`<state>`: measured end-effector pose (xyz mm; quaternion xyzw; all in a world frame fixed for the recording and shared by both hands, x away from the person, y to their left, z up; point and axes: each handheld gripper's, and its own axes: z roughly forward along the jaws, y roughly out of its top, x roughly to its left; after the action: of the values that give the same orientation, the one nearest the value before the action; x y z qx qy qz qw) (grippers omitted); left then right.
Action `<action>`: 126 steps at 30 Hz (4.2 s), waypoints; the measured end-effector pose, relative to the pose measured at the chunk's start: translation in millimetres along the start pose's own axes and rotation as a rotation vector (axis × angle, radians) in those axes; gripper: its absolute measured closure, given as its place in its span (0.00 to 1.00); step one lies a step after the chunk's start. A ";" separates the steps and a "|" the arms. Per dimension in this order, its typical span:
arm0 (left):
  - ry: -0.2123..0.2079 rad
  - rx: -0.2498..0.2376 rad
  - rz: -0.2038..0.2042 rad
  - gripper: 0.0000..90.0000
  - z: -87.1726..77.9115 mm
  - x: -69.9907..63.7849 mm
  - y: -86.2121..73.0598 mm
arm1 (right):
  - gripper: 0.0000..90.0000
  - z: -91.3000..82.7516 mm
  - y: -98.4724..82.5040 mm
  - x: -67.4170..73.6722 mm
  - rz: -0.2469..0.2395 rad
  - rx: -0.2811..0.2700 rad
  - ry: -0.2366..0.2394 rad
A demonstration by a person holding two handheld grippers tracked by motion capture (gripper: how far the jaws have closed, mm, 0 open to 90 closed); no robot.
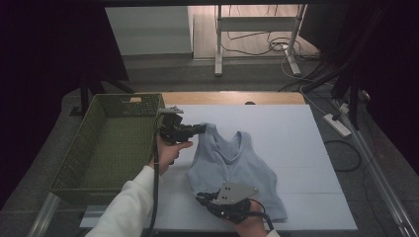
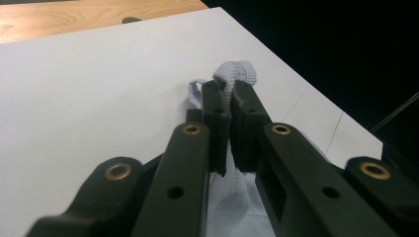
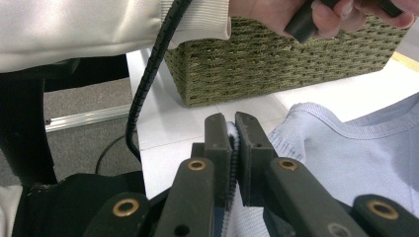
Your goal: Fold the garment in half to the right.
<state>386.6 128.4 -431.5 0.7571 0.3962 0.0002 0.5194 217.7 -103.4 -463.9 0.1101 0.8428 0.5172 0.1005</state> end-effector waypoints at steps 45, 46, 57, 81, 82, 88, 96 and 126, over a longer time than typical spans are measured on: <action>0.103 0.027 -0.052 0.95 -24.0 21.1 -2.4 | 0.94 -14.8 4.9 -6.4 0.049 -0.071 -0.099; 0.109 0.033 -0.045 0.95 -23.1 20.3 -2.3 | 0.94 -16.7 4.1 -7.2 0.054 -0.070 -0.104; 0.126 0.057 -0.042 0.95 -12.3 19.0 -2.1 | 0.94 -40.0 -3.8 -16.3 0.098 -0.084 -0.164; 0.156 0.113 -0.032 0.95 8.4 9.8 2.3 | 0.94 -68.0 -21.4 -27.1 0.125 -0.061 -0.247; 0.159 0.116 -0.034 0.95 10.2 9.7 2.3 | 0.94 -68.7 -22.0 -27.4 0.124 -0.062 -0.248; 0.164 0.134 -0.038 0.95 18.5 9.8 2.3 | 0.94 -74.3 -25.8 -28.6 0.130 -0.057 -0.264; 0.157 0.138 -0.046 0.95 24.2 11.1 1.6 | 0.94 -83.3 -33.0 -33.2 0.150 -0.047 -0.289; 0.154 0.137 -0.065 0.95 49.2 11.5 -0.6 | 0.94 -109.9 -53.1 -42.4 0.195 0.008 -0.357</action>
<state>414.4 96.7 -459.3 0.7753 0.4583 0.0142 0.4343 222.8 -232.4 -460.1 0.2818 0.7990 0.4932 0.1973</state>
